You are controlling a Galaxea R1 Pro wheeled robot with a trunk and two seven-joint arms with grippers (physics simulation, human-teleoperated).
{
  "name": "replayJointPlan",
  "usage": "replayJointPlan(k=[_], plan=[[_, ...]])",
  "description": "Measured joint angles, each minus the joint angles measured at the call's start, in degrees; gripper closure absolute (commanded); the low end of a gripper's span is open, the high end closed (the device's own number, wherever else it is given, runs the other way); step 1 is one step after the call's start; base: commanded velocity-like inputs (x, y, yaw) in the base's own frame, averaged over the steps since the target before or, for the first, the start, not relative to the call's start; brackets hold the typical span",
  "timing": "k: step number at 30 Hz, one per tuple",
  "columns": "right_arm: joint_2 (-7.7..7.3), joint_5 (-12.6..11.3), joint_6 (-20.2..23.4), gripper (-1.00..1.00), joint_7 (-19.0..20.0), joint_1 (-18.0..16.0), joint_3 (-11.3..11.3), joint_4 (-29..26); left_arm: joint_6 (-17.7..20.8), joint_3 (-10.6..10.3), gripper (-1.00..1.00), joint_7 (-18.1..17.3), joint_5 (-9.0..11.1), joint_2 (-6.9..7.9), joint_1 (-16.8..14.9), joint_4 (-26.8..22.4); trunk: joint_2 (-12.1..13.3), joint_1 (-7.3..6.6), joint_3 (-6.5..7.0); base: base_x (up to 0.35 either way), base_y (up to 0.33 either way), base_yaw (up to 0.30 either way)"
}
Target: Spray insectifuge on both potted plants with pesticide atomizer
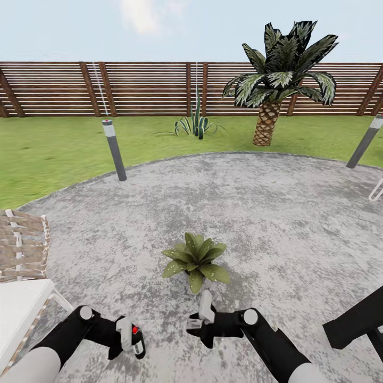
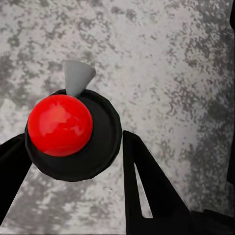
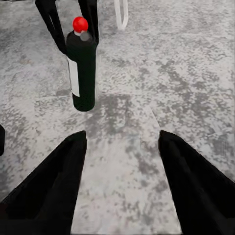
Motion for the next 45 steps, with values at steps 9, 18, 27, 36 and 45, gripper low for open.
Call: replayJointPlan(k=[9, 18, 27, 36, 45], plan=[[-0.16, 0.2, -0.3, -1.00, -10.9, 0.0, -0.5, 11.9, 0.2, 0.7, 1.00, 2.5, 1.0, 1.35, 3.4, 0.2, 0.0, 0.00, 0.00, 0.000, 0.000, 0.000], [-0.25, -2.6, -12.6, -1.00, -40.5, 0.3, 0.1, 40.7, -0.6, 0.8, 1.00, 27.4, 22.4, 0.63, 4.5, 14.7, 0.0, 0.00, 0.00, 0.000, 0.000, 0.000], [-0.35, -32.2, -19.4, -1.00, -56.4, 3.4, -0.7, 44.5, -7.5, 0.7, 1.00, 62.7, 33.6, -2.58, 9.5, 23.7, 0.0, 0.00, -0.01, 0.000, 0.000, 0.000], [-0.39, -34.1, -19.4, -1.00, -56.4, 3.7, -0.5, 44.6, -7.8, 0.7, 1.00, 66.7, 34.4, -6.05, 11.0, 27.7, 0.0, 0.00, 0.00, 0.000, 0.000, 0.000], [0.15, -34.2, -19.2, -1.00, -56.4, 4.1, -0.4, 44.6, -7.9, 0.7, 1.00, 66.8, 34.3, -5.77, 11.1, 27.4, 0.0, 0.00, 0.00, 0.000, 0.000, 0.000]])
